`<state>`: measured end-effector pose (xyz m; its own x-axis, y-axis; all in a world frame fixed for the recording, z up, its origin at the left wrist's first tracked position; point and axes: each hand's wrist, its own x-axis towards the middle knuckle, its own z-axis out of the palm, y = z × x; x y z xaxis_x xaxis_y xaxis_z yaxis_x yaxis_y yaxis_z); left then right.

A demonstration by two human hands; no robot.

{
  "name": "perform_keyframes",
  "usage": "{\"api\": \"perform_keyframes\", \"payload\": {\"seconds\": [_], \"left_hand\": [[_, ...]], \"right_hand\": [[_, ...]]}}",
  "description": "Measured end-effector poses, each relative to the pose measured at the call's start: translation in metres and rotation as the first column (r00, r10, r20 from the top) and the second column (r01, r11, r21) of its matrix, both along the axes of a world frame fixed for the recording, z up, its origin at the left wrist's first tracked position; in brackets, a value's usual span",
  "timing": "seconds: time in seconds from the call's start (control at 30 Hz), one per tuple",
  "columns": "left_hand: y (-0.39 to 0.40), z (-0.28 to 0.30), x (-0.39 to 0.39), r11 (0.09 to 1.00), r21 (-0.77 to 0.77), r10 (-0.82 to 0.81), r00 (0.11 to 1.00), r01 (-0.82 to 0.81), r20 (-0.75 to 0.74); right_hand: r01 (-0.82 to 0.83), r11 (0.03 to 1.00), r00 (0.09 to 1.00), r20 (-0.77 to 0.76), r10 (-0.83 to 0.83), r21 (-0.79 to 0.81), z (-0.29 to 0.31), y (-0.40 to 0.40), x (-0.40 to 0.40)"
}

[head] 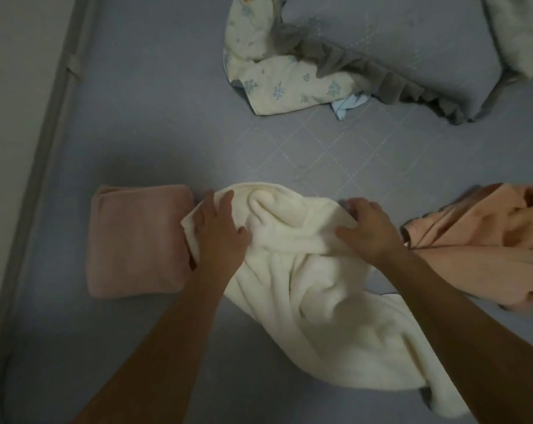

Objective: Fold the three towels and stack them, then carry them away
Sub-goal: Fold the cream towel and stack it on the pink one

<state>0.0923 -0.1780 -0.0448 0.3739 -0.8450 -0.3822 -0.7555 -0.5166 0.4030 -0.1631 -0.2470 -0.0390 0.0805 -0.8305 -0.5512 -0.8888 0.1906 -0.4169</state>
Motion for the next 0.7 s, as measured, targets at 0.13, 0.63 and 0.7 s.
{"api": "perform_keyframes", "payload": {"seconds": [0.13, 0.63, 0.7], "left_hand": [[-0.011, -0.003, 0.000, 0.986, 0.158, 0.038, 0.998, -0.044, 0.040], [-0.045, 0.034, 0.034, 0.848, 0.512, -0.133, 0.990, 0.139, -0.049], [-0.061, 0.033, 0.032, 0.943, 0.330, -0.014, 0.997, 0.037, -0.070]], "right_hand": [[-0.472, 0.869, 0.880, -0.031, 0.473, -0.150, -0.010, 0.000, 0.049], [0.615, 0.762, 0.769, 0.369, -0.522, -0.205, 0.015, -0.055, -0.029], [0.591, 0.776, 0.798, 0.304, -0.521, -0.220, 0.013, -0.066, -0.040]]}}
